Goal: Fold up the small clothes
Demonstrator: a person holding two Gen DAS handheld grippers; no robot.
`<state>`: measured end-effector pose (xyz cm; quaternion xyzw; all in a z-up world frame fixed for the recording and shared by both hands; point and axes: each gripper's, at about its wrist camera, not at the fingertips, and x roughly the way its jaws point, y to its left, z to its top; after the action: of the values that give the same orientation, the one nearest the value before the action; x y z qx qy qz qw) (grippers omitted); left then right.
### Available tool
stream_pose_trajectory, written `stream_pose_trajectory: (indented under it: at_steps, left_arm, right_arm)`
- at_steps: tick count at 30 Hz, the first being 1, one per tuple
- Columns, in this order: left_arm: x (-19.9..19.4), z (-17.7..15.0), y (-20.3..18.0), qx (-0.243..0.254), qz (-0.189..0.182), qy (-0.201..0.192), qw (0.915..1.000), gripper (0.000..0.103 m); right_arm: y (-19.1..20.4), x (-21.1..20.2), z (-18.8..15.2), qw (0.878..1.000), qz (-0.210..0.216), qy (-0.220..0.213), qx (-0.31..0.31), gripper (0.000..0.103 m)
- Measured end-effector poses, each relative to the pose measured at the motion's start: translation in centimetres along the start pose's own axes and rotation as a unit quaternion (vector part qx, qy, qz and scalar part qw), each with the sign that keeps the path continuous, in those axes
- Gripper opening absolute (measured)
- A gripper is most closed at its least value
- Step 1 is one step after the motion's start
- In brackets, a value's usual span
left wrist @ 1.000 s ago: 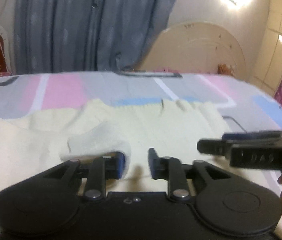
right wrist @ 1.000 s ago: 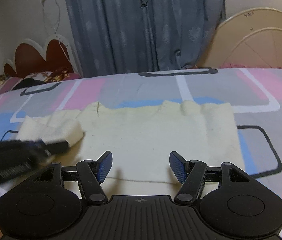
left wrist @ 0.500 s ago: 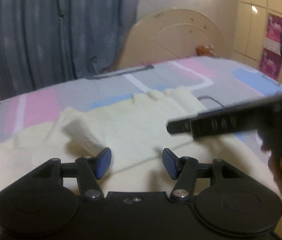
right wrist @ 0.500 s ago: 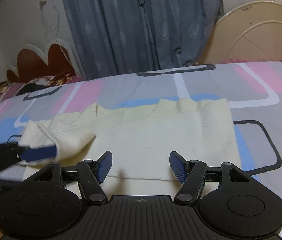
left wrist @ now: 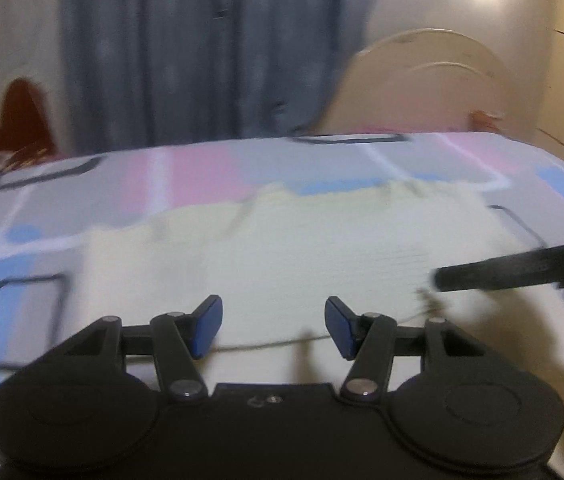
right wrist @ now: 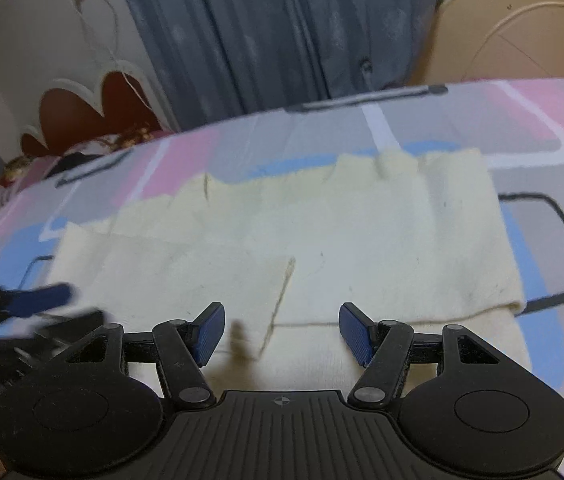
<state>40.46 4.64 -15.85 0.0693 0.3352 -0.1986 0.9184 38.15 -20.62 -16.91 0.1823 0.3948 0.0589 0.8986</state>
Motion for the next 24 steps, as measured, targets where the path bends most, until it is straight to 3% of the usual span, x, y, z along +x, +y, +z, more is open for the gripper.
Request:
stream_pose_trajectory:
  at_steps: [7, 8, 10, 13, 16, 20, 24]
  left_arm:
    - [-0.1, -1.5, 1.9, -0.017, 0.032, 0.013, 0.9993, 0.055]
    - [0.0, -1.6, 1.9, -0.019, 0.032, 0.012, 0.9992, 0.055]
    - [0.0, -1.5, 1.7, -0.017, 0.033, 0.009, 0.9993, 0.055]
    - [-0.1, -1.5, 1.8, -0.017, 0.035, 0.003, 0.9992, 0.055]
    - [0.1, -1.4, 2.0, -0.024, 0.041, 0.001, 0.9989, 0.055]
    - [0.6, -1.2, 1.9, -0.025, 0.061, -0.001, 0.9978, 0.055]
    - [1.6, -1.1, 1.8, -0.031, 0.083, 0.002, 0.996, 0.055]
  right_arm:
    - [2.3, 1.6, 0.0, 0.999, 0.026, 0.023, -0.024, 0.062]
    - [2.5, 1.8, -0.1, 0.999, 0.029, 0.026, -0.025, 0.042]
    - [2.6, 1.9, -0.1, 0.999, 0.03, 0.029, -0.021, 0.018]
    - [2.5, 1.8, 0.1, 0.999, 0.033, 0.021, -0.018, 0.017]
    - [3.1, 2.0, 0.5, 0.999, 0.039, 0.024, -0.028, 0.007]
    - [3.3, 0.4, 1.8, 0.998, 0.013, -0.029, -0.052, 0.006]
    - [2.0, -0.8, 3.3, 0.995, -0.019, -0.052, -0.078, 0.006]
